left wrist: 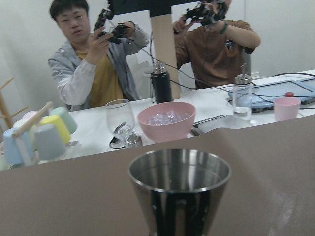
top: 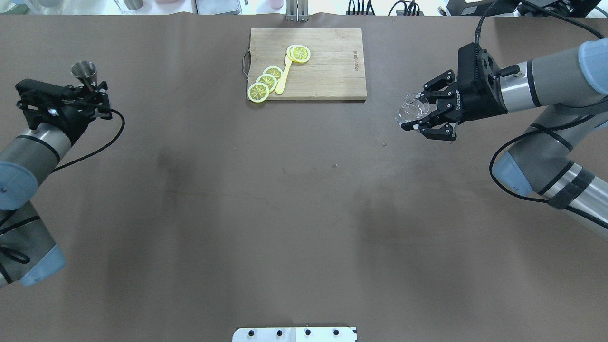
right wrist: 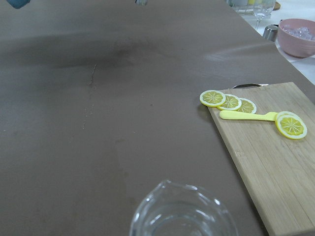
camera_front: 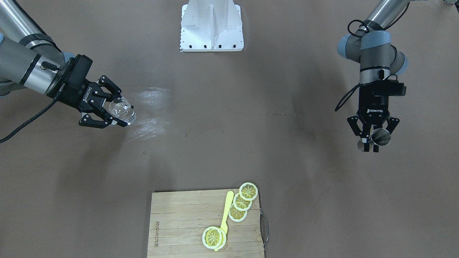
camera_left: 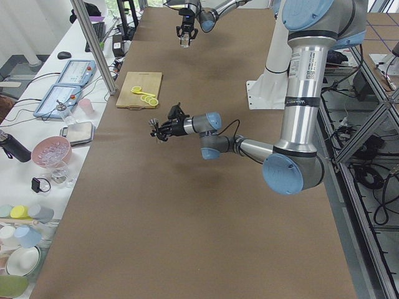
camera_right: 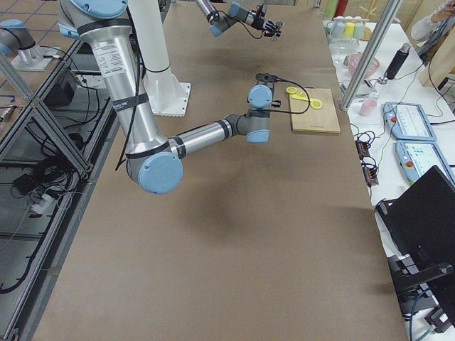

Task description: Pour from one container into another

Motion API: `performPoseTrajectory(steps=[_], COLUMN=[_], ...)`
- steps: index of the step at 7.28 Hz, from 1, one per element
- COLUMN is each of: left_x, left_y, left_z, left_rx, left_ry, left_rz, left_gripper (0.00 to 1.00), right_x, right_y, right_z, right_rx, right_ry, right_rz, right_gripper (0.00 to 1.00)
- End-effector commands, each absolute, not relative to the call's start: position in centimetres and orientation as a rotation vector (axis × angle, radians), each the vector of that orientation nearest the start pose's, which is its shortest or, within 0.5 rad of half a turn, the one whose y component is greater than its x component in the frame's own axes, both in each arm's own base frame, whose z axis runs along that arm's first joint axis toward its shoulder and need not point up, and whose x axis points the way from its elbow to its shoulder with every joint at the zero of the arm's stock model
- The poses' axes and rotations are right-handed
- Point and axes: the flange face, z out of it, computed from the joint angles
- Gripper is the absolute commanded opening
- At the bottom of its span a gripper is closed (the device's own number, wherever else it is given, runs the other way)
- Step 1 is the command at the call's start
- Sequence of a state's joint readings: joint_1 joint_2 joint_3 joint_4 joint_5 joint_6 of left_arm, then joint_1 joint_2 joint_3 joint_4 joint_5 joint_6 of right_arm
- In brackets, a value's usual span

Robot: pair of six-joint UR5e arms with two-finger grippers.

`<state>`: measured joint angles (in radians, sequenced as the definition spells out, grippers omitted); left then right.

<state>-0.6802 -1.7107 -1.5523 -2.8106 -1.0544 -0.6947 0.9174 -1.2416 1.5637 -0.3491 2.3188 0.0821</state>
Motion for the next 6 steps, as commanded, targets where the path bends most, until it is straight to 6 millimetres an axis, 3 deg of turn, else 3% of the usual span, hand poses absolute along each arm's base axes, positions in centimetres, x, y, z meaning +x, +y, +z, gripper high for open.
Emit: performPoseTrajectory(steps=[1,3,4,6], left_x=[35.4,38.2,40.5,43.3], left_y=[-51.3,-50.4,-50.4,-50.0], left_z=[38.2,34.2,29.7,26.9], left_rx=[1.292,1.294,1.297,1.266], left_ry=[0.756,0.890,1.000,1.103], left_rz=[-0.004,0.076,0.185,0.317], left_gripper=[0.00,0.00,0.00,0.00], right_x=[-31.0,-31.4,-31.9,-31.9], right_y=[-49.9,-49.5,-49.3,-49.0], right_z=[34.3,34.4,34.5,35.3], right_rx=[1.216,1.207,1.202,1.184], right_ry=[-1.106,-1.119,-1.120,-1.120], right_rz=[-1.005,-1.022,-1.026,-1.027], right_gripper=[0.00,0.00,0.00,0.00])
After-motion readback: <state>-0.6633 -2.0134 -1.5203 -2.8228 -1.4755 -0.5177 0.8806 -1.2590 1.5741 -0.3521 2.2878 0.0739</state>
